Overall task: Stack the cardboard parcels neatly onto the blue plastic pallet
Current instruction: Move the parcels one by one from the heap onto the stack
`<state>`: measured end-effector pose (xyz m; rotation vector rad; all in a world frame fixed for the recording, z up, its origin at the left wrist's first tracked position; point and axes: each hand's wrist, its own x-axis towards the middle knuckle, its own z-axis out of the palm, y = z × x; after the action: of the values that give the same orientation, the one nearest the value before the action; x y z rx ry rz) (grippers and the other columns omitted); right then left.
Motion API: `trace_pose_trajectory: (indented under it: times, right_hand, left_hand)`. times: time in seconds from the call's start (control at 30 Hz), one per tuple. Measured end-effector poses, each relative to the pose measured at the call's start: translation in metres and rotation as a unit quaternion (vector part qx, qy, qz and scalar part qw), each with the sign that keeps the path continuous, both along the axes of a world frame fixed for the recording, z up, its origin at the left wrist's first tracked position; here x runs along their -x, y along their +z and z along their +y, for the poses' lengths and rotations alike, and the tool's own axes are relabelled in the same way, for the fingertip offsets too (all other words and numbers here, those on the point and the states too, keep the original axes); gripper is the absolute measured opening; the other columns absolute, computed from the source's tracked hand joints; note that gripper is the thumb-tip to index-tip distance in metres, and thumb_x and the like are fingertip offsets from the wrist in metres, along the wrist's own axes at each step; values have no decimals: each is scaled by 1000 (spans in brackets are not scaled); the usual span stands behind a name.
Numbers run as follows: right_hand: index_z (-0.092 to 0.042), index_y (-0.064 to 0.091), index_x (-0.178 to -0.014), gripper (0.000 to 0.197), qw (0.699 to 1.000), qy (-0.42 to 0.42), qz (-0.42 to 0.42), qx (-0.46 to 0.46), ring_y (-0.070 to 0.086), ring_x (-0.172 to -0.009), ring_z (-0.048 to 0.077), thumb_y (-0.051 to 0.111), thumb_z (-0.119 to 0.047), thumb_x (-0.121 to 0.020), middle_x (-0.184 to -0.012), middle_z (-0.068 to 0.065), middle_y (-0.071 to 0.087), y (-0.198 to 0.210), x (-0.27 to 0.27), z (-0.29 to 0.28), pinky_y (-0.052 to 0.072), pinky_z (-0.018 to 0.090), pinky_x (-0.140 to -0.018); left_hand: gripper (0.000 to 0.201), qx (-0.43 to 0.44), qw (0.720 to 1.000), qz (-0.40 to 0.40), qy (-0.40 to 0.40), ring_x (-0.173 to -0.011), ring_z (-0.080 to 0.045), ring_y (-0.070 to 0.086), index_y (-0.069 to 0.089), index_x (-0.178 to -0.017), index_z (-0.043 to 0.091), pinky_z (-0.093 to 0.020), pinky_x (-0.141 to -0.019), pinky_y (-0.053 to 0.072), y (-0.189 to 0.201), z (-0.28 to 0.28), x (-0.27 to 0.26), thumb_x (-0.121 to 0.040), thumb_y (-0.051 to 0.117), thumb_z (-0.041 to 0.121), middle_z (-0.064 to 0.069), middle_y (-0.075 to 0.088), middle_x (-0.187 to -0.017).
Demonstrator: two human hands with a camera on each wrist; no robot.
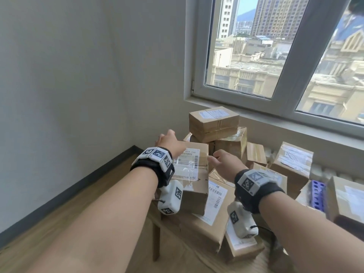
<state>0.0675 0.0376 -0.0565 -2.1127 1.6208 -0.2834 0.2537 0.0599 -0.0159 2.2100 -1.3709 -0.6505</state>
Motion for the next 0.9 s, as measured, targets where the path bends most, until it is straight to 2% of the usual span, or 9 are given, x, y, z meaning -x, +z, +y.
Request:
trace_pose_trajectory:
  times: [0.13, 0.2, 0.33, 0.43, 0.47, 0.53, 0.6, 0.8, 0.9]
  right_hand:
    - [-13, 50, -129, 52, 999, -10, 6, -30, 55, -94, 16, 32, -53, -101, -110, 0, 60, 2, -9, 6, 42, 28, -75]
    - [-14, 52, -123, 48, 999, -24, -4, -46, 51, -89, 15, 31, -51, -102, -109, -2, 60, 1, -15, 9, 36, 26, -67]
    - [-11, 55, -123, 55, 994, -64, -55, -74, 55, -93, 18, 33, -55, -100, -115, 3, 63, -15, -30, 7, 38, 29, -77]
    - [-9, 52, -128, 61, 986, -99, -77, -107, 53, -94, 18, 33, -58, -98, -116, 4, 60, -26, -37, 10, 39, 30, -80]
    - [-8, 52, -128, 63, 984, -107, -86, -113, 55, -95, 19, 32, -60, -97, -117, 5, 60, -29, -38, 11, 42, 31, -80]
    - [-10, 55, -127, 64, 979, -121, -110, -126, 60, -97, 20, 31, -62, -97, -114, 5, 63, -32, -37, 12, 50, 34, -81]
    - [-13, 56, -126, 62, 968, -139, -149, -146, 63, -101, 23, 31, -62, -97, -113, 5, 64, -34, -36, 14, 53, 38, -84]
    - [-22, 57, -127, 56, 938, -183, -240, -172, 65, -106, 23, 34, -63, -96, -116, 2, 67, -38, -38, 23, 48, 45, -101]
    - [-26, 57, -125, 55, 911, -211, -284, -209, 67, -104, 25, 40, -66, -92, -116, 4, 69, -38, -38, 28, 54, 48, -92]
  left_hand:
    - [76, -93, 995, 8, -39, -125, -28, 49, 23, -149, 7, -33, -90, 43, -3, -3, -18, -90, 60, 37, -11, 43, -145]
    - [73, -114, 992, 16, -58, -122, -28, 52, 23, -149, 4, -31, -90, 47, -2, -2, -25, -94, 57, 37, -12, 44, -144]
    - [66, -132, 985, 70, -84, -122, -29, 53, 32, -145, 6, -40, -99, 50, -5, 2, -37, -93, 61, 34, -13, 48, -140]
    - [24, -145, 975, 131, -102, -113, -28, 62, 53, -112, 16, -40, -95, 53, -11, 3, -46, -94, 61, 31, -9, 62, -118]
    - [25, -151, 971, 149, -112, -111, -28, 64, 54, -107, 14, -42, -95, 53, -13, 3, -48, -93, 62, 33, -8, 64, -115]
    - [44, -171, 963, 166, -123, -109, -29, 65, 57, -121, 10, -46, -95, 53, -19, 2, -54, -90, 64, 40, -10, 66, -119]
    - [42, -193, 956, 178, -134, -111, -30, 64, 57, -121, 9, -47, -96, 53, -23, 1, -58, -91, 62, 39, -13, 65, -122]
    - [39, -229, 935, 232, -136, -111, -33, 64, 55, -116, 7, -51, -95, 53, -34, 3, -60, -94, 60, 38, -17, 64, -122]
    - [45, -239, 931, 239, -136, -113, -32, 63, 55, -119, 6, -50, -96, 52, -40, 2, -61, -94, 58, 44, -17, 63, -123]
